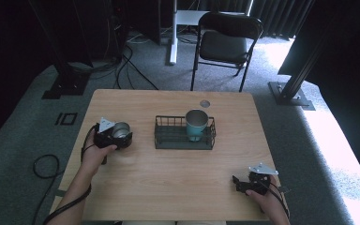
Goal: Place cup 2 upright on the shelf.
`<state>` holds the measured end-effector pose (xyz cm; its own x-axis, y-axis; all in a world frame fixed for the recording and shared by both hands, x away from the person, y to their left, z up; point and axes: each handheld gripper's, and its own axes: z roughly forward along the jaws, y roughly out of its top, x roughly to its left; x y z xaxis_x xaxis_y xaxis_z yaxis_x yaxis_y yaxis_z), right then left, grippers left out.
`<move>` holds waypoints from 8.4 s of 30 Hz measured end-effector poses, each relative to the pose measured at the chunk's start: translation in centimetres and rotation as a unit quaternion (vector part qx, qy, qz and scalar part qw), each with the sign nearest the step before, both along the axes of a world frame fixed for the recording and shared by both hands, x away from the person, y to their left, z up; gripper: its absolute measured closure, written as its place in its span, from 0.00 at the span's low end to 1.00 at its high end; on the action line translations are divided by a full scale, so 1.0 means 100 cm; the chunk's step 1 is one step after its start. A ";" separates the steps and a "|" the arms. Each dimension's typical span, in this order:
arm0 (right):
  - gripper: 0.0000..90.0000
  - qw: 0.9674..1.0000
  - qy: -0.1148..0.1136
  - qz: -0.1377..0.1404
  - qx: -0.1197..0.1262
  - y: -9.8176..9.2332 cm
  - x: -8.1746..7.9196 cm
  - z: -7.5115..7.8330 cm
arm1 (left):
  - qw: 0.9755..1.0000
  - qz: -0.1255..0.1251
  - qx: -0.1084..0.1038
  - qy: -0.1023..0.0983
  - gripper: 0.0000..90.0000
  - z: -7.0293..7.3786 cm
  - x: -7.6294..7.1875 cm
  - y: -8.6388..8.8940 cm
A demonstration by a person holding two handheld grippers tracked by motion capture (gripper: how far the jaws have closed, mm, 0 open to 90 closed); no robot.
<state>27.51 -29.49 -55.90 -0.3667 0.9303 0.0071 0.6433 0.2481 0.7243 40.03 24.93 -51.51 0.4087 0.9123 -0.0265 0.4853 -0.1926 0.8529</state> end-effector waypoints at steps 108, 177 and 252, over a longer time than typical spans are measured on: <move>0.13 1.000 0.000 0.000 0.000 0.000 0.000 0.000 | 0.982 -0.166 -0.069 -0.062 0.16 0.099 0.022 -0.149; 0.13 1.000 0.000 0.000 0.000 0.000 0.000 0.000 | 0.985 -0.162 -0.046 -0.040 0.03 0.067 0.003 -0.116; 0.13 1.000 -0.001 0.001 -0.001 0.000 0.000 0.000 | 0.998 -0.038 -0.022 0.035 0.03 -0.008 -0.104 0.004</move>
